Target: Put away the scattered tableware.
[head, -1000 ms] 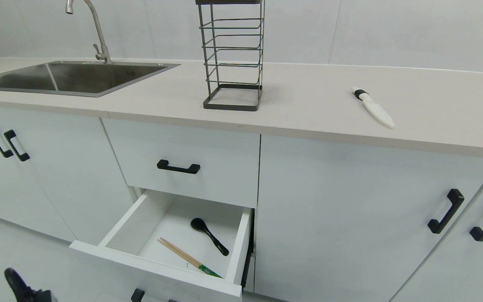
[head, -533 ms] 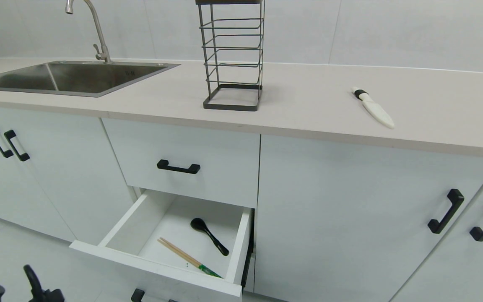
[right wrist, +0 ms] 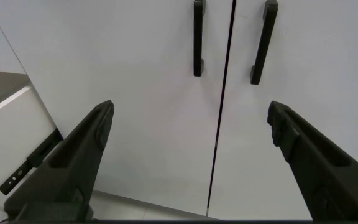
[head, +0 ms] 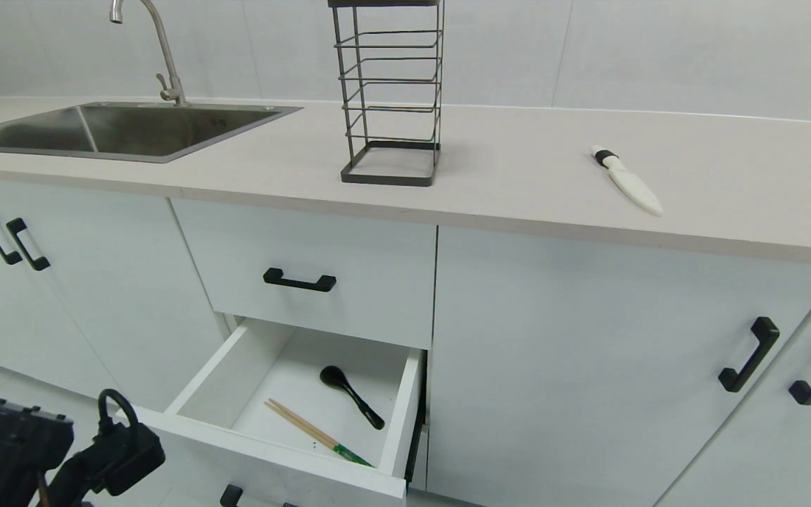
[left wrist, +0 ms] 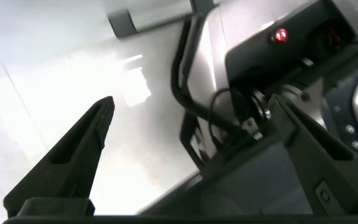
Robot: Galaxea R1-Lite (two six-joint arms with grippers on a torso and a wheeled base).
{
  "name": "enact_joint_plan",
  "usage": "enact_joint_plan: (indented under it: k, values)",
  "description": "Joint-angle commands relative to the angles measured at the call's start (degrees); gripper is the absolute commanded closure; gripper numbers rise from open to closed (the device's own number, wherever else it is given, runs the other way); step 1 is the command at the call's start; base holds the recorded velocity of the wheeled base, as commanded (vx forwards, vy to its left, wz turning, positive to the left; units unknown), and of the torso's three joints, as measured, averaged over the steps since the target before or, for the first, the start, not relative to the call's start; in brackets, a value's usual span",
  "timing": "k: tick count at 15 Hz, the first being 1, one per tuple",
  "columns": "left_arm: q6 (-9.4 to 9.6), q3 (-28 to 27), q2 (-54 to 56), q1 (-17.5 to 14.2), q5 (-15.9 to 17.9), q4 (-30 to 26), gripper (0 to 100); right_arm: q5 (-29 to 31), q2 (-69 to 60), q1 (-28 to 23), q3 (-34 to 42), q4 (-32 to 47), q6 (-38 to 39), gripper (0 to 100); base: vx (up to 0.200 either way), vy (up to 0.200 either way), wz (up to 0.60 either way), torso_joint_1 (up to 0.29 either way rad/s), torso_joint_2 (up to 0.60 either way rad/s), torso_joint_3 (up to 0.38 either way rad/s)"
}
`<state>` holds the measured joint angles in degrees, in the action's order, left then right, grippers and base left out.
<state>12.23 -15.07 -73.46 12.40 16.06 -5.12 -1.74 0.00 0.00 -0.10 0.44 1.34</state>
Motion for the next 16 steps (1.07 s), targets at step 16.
enact_joint_plan:
  k: [16]
  values:
    - [0.17, -8.93, -26.82, -0.71, -4.28, 18.3, 0, -0.01, 0.09, 0.0, 0.01, 0.0, -0.02, 0, 0.0, 0.0, 0.0, 0.0, 0.0, 0.0]
